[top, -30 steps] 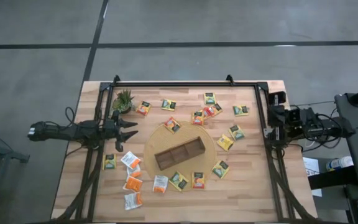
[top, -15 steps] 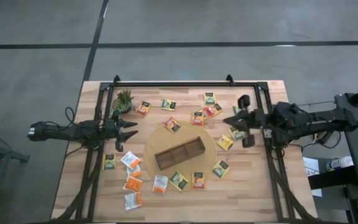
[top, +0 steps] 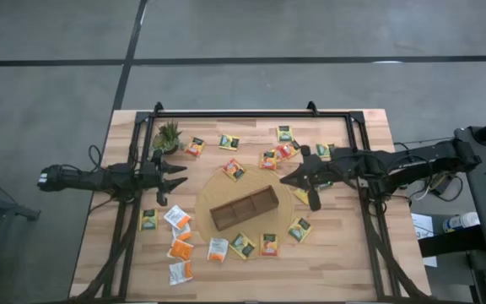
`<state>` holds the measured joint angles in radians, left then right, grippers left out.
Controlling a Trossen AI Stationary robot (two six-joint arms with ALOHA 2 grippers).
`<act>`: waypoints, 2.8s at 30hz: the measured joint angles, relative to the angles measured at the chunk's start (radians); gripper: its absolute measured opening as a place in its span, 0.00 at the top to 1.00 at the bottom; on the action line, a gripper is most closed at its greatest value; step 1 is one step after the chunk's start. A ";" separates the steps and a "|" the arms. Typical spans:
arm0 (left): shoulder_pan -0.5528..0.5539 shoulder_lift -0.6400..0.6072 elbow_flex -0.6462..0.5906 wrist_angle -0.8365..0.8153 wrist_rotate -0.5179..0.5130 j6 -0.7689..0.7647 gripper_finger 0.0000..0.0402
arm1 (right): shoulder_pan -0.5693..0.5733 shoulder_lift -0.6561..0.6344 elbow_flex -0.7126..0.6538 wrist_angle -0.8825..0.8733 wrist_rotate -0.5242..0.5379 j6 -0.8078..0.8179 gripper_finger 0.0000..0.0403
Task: Pick & Place Tea
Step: Put the orange tea bag into the right section of the wooden organizer
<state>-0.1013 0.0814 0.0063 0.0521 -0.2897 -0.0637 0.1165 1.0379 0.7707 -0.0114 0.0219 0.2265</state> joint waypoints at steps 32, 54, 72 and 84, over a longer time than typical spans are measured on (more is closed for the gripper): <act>0.000 0.000 0.000 0.000 0.000 0.000 0.59 | 0.191 0.545 0.447 -0.746 0.101 -0.105 0.98; 0.000 0.005 0.000 0.000 0.000 0.000 0.59 | 0.194 0.754 0.632 -0.950 0.074 -0.078 0.74; 0.000 0.006 0.000 0.000 0.000 0.000 0.59 | 0.229 0.936 0.629 -0.797 -0.111 0.010 0.46; 0.000 0.006 0.000 0.000 0.000 0.000 0.59 | 0.233 1.022 0.634 -0.729 -0.148 0.016 0.49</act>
<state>-0.1013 0.0879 0.0063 0.0521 -0.2897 -0.0635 0.3496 2.0602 1.4044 -0.7402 -0.1262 0.2429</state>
